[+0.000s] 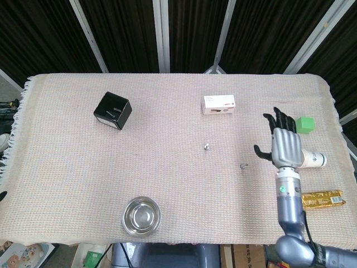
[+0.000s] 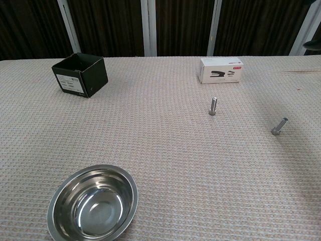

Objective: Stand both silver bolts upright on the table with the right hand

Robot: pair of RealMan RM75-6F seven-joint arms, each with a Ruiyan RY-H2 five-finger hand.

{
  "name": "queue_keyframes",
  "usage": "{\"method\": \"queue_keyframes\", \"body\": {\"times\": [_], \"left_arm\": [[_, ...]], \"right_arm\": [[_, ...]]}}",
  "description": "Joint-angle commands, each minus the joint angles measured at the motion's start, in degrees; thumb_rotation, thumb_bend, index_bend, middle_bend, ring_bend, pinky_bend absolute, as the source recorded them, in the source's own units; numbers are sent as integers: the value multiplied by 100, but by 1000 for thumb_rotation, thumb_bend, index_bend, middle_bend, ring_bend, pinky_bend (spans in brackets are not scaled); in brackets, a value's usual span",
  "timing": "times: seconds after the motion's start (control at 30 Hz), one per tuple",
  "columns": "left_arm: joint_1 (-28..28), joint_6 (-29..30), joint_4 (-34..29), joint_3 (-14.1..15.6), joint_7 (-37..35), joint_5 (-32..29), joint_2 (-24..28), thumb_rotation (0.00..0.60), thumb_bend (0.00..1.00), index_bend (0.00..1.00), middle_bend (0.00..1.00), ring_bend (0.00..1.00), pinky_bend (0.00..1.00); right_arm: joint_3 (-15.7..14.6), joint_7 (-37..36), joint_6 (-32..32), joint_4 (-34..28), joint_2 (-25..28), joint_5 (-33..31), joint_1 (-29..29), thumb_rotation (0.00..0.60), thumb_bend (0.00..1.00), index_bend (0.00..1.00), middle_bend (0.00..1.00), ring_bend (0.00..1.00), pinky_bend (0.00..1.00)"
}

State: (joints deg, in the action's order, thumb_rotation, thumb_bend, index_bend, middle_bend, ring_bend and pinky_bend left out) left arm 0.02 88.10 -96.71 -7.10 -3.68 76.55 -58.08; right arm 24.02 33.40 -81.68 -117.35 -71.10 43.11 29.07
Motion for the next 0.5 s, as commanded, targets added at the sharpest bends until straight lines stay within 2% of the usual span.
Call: {"method": "queue_keyframes", "body": {"times": [0.03, 0.13, 0.23, 0.37, 0.5], "left_arm": [[-3, 8, -29, 19, 64, 24, -17, 600, 65, 206, 130, 20, 30], [2, 46, -53, 27, 156, 45, -40, 600, 65, 206, 130, 20, 30], [3, 54, -82, 44, 220, 64, -58, 600, 65, 205, 130, 20, 30], [21, 98, -93, 48, 228, 86, -63, 600, 65, 192, 129, 20, 30], [40, 118, -83, 32, 204, 44, -59, 600, 65, 188, 128, 20, 30]], "right_arm": [[-1003, -1385, -10, -428, 908, 1528, -1143, 600, 262, 178, 4, 7, 0], [-1656, -2287, 19, -69, 1198, 2629, -1681, 600, 263, 178, 4, 7, 0], [-2109, -2902, -133, 541, 1246, 3567, -2003, 600, 262, 173, 5, 7, 0], [-2429, -3232, -508, 1335, 1084, 4375, -2268, 600, 262, 160, 4, 7, 0], [-2615, -3277, -495, 1621, 1074, 4496, -2396, 600, 263, 125, 4, 7, 0]]}}
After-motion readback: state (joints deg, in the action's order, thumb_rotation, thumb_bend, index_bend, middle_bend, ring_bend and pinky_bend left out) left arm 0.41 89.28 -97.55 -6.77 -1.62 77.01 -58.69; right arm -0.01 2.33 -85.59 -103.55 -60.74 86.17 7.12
